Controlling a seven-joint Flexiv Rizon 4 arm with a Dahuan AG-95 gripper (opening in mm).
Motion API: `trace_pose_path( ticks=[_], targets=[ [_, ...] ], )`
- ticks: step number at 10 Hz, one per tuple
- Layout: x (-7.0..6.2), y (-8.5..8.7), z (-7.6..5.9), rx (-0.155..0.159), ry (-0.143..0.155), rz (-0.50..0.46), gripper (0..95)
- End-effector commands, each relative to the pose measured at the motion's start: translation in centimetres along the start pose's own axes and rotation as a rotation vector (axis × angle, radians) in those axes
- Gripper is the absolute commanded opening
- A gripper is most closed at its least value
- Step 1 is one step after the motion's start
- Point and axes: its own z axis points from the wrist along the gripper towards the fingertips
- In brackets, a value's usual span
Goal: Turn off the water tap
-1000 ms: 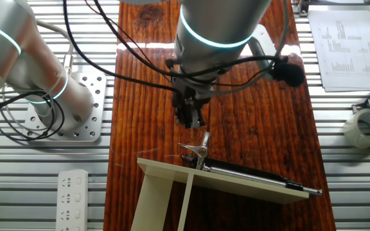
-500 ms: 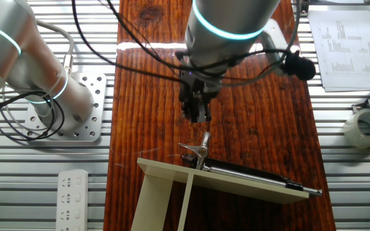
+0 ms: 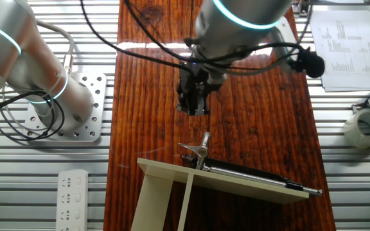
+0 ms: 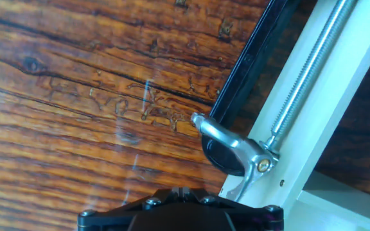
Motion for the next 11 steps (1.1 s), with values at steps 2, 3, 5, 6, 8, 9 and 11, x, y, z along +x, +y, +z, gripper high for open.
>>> trace_pose_path(
  ticks=[2,3,5,6,8,9,11],
  targets=[
    [0.3,-0.6,0.7,0.022,-0.006,-0.045,0.0],
    [0.0,-0.9,0.9,0.038,-0.001,-0.05,0.0],
    [-0.7,-1.8,1.6,0.074,0.042,-0.074,0.0],
    [-0.8,-2.0,1.8,0.088,0.049,-0.079,0.0],
    [-0.9,-2.2,1.9,0.097,0.068,-0.089,0.0],
    [-0.9,-2.4,2.1,0.106,0.07,-0.093,0.0],
    [-1.1,-2.6,2.4,0.131,0.078,-0.088,0.0]
  ],
)
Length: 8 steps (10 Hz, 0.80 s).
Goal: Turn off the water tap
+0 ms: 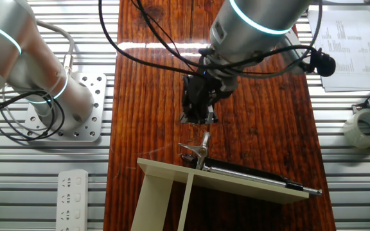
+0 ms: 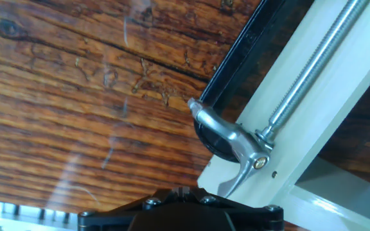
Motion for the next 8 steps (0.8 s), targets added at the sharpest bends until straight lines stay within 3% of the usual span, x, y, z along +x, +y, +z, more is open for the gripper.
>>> trace_pose_path(
  ticks=[1,6,8],
  targets=[
    [-0.28,-0.14,0.11,0.014,0.007,0.007,0.0],
    [-0.27,-0.12,0.09,0.002,-0.003,0.063,0.0],
    [-0.27,-0.12,0.09,-0.005,-0.008,0.17,0.0]
  ],
)
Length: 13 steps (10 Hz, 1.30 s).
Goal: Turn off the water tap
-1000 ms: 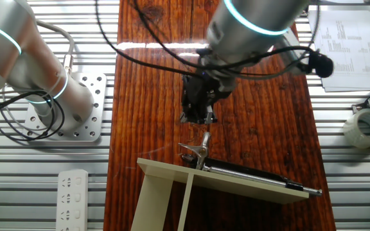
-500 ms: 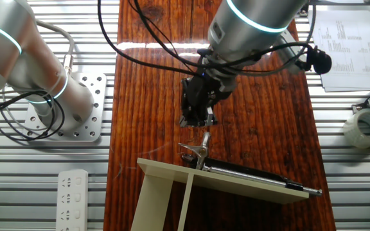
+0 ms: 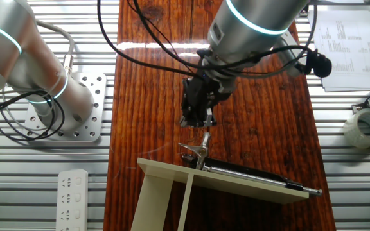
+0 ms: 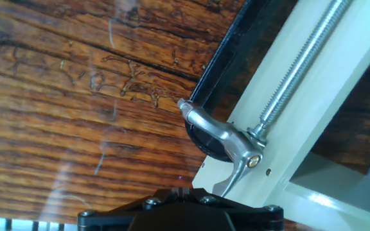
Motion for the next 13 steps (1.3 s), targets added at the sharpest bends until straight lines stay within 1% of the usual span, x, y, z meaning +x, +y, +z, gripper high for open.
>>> trace_pose_path(
  ticks=[1,2,3,4,5,6,8,9,11,13],
  targets=[
    [-0.1,0.0,0.0,-0.044,-0.012,0.164,0.0],
    [-0.1,0.0,0.0,-0.103,-0.04,0.199,0.0],
    [-0.1,0.0,0.0,-0.1,-0.042,0.185,0.0],
    [0.2,-0.4,0.0,-0.099,-0.04,0.159,0.0],
    [1.2,-1.5,0.1,-0.093,-0.041,0.134,0.0],
    [1.9,-2.3,0.1,-0.092,-0.045,0.12,0.0],
    [3.0,-3.4,0.3,-0.083,-0.05,0.106,0.0],
    [3.5,-4.1,0.6,-0.081,-0.06,0.093,0.0],
    [3.5,-4.9,1.0,-0.084,-0.072,0.092,0.0],
    [3.4,-5.1,1.2,-0.089,-0.07,0.115,0.0]
  ],
)
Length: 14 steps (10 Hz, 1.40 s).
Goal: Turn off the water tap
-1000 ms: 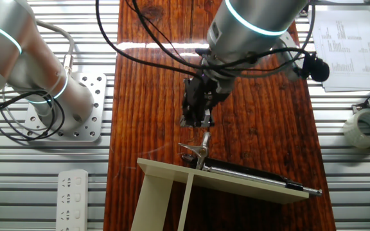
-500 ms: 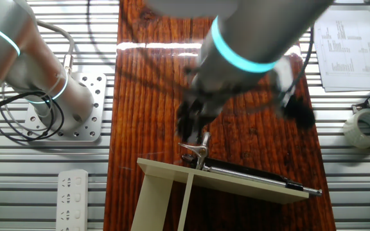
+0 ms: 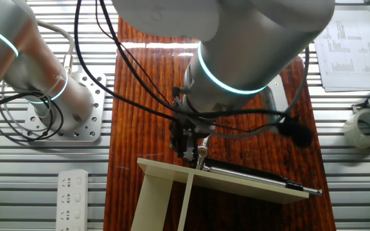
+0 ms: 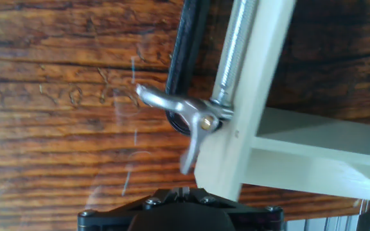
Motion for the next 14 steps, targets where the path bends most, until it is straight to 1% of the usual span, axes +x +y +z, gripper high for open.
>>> trace_pose_path(
  ticks=[1,3,5,6,7,9,12,14],
  targets=[
    [0.1,-0.2,0.1,0.013,-0.008,0.032,0.0],
    [0.1,-0.2,0.1,-0.026,-0.011,0.055,0.0],
    [0.3,0.0,0.0,-0.051,-0.013,0.048,0.0],
    [0.5,0.0,-0.1,-0.053,-0.004,0.045,0.0],
    [0.7,-0.2,0.0,-0.056,-0.004,0.039,0.0],
    [0.7,-0.4,0.3,-0.063,-0.015,0.02,0.0],
    [-0.1,-1.0,0.8,-0.074,-0.038,0.005,0.0],
    [-0.5,-1.0,1.0,-0.078,-0.032,-0.003,0.0]
  ],
)
